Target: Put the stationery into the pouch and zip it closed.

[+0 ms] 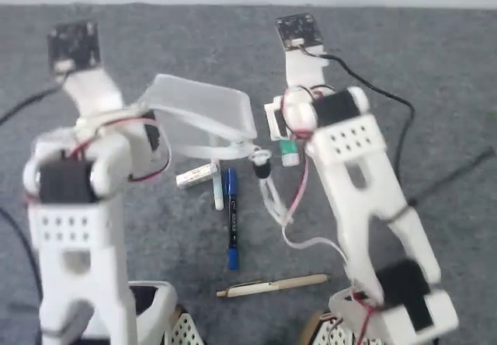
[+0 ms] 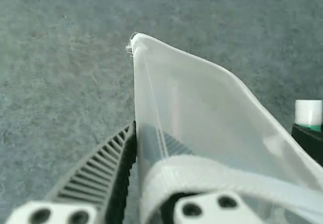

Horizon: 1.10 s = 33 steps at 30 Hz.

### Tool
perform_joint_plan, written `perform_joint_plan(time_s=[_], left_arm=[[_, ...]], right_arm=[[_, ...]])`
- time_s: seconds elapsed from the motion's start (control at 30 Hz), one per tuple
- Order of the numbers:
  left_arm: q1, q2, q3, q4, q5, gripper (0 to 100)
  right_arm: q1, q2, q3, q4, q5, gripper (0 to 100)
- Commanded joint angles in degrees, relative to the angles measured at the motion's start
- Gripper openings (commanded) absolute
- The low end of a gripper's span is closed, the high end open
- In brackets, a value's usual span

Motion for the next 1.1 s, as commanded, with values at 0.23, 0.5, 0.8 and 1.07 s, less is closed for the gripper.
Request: perform_joint_plan(time_s=[0.23,0.5,0.8,1.07], left_arm=[[1.8,20.3,-23.1,8.1,7.1,1],[1.1,25.2,-24.0,8.8,9.2,1],[-2.5,25.4,-23.7,9.5,10.1,1],[-2.6,25.6,-23.6,9.8,10.1,1]], right_arm=[[0.9,-25.3,1.8,-7.3,-0.6,0.6],[-8.4,-32.5,1.8,-16.6,-0.3,0.6],[-19.4,-32.5,3.9,-27.1,-0.2,0.6],[-19.6,-32.0,26.1,-58.4,-0.2,0.6]])
